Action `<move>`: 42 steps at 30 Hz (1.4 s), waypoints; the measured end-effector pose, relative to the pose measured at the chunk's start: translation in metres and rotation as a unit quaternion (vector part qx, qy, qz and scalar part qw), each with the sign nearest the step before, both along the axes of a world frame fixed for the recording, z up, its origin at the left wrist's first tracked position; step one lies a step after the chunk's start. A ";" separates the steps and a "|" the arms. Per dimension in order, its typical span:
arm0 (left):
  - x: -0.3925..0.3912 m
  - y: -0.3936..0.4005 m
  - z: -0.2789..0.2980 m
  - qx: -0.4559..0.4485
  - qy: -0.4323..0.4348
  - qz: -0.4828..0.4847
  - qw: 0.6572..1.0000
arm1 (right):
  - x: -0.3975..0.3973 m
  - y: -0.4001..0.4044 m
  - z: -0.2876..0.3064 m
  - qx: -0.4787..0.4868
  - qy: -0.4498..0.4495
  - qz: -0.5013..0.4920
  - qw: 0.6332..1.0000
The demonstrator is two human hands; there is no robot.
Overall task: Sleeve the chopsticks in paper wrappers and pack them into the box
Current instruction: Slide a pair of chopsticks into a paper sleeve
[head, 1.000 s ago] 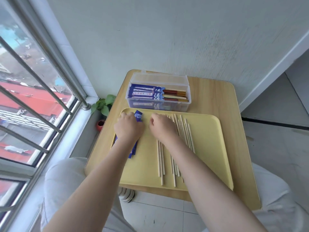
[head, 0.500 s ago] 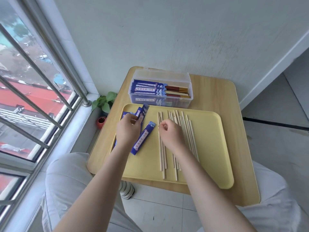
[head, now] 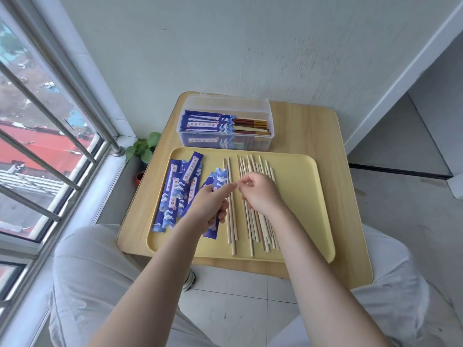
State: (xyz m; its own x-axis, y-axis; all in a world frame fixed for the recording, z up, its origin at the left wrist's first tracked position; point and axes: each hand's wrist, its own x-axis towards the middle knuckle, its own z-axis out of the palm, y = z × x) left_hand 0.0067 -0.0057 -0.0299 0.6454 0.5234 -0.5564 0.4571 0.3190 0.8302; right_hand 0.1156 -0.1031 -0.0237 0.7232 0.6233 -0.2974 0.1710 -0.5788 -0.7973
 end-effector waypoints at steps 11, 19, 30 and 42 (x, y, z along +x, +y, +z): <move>0.006 -0.014 -0.023 0.233 0.160 -0.010 0.959 | -0.005 -0.022 -0.024 -0.175 -0.153 0.024 0.972; 0.007 -0.008 -0.024 0.213 0.174 -0.046 0.961 | -0.010 -0.022 -0.027 -0.147 -0.132 0.039 0.980; 0.001 0.000 -0.024 0.175 0.165 -0.029 0.970 | -0.018 -0.020 -0.022 -0.115 -0.115 0.056 0.985; -0.003 0.003 -0.025 0.141 0.147 -0.022 0.979 | -0.023 -0.008 -0.022 -0.269 -0.199 0.091 0.938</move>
State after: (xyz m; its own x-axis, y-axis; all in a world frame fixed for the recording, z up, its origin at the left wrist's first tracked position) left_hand 0.0040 -0.0030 -0.0553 0.5035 0.6583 -0.5596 0.6983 0.0713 0.7123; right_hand 0.0923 -0.1114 -0.0460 0.7400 0.5842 -0.3333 0.5282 -0.8115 -0.2498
